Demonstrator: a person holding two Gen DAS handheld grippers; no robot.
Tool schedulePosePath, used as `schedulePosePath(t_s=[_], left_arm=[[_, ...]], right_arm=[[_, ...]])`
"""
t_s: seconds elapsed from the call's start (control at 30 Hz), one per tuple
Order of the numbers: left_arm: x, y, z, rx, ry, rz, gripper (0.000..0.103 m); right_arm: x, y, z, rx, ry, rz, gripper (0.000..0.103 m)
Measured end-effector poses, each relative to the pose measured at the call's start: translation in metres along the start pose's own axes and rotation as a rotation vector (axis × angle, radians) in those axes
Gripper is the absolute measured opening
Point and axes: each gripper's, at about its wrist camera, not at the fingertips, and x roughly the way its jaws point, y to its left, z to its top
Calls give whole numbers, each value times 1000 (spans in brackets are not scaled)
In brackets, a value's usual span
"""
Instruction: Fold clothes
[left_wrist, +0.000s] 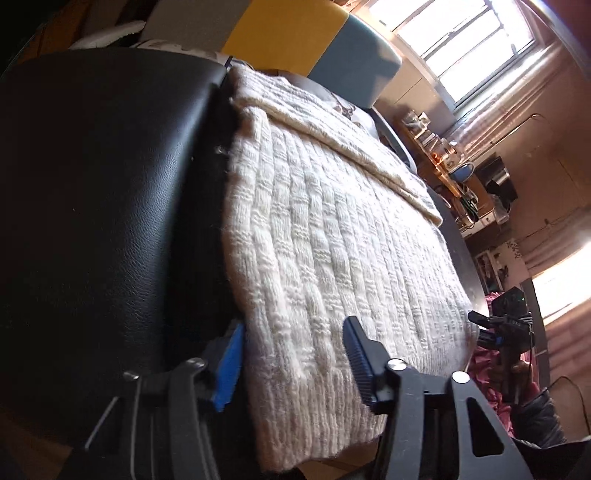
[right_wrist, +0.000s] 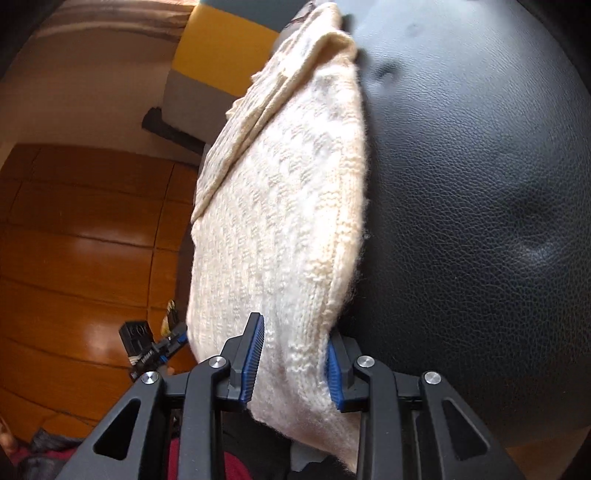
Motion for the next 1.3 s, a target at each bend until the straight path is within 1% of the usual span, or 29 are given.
schedulePosePath(t_s=[0.03, 0.07, 0.1, 0.13, 0.2, 0.27, 0.37, 0.47, 0.57, 0.6, 0.67, 0.73, 0.83, 0.93, 1.1, 1.17, 1.3], left_arm=[[1, -1, 0, 2, 4, 4, 44], [1, -1, 0, 4, 9, 7, 29], [3, 0, 0, -8, 21, 3, 17], [4, 2, -1, -26, 24, -4, 12], [4, 5, -4, -52, 26, -13, 11], [2, 4, -6, -61, 31, -16, 10], [-2, 4, -13, -62, 44, -32, 10], [-7, 9, -17, -84, 68, -69, 10], [-18, 17, -27, -118, 78, -114, 10], [-22, 20, -30, -142, 82, -151, 10], [-31, 20, -33, -157, 71, -207, 10], [-38, 16, -27, -160, 52, -256, 10], [-47, 9, -17, -165, 21, -329, 10], [-57, 2, -7, -169, -9, -402, 10], [-51, -8, 32, -175, -40, -467, 10], [-48, -8, 52, -190, -58, -500, 10], [-33, -4, 103, -219, -85, -537, 10]], right_arm=[[0, 0, 0, -4, 5, -4, 29], [0, -1, -1, -3, 5, -17, 22], [0, -3, -1, -2, 1, -36, 12], [0, -4, -2, 1, -6, -47, 11], [-1, -2, -6, -8, -25, -70, 9], [-4, 6, -13, -49, -34, -122, 9], [-2, 20, -18, -108, -20, -196, 9], [-3, 25, -28, -129, 0, -212, 9], [-6, 25, -40, -123, 26, -170, 9], [-7, 25, -44, -121, 36, -160, 9], [-8, 25, -52, -111, 47, -138, 9], [-9, 27, -56, -97, 47, -94, 9], [-12, 34, -55, -73, 13, 0, 9], [-13, 42, -43, -56, -30, 76, 9], [-7, 51, -12, -34, -87, 143, 9], [-4, 55, 3, -25, -106, 163, 9], [-1, 60, 41, 4, -156, 192, 9]])
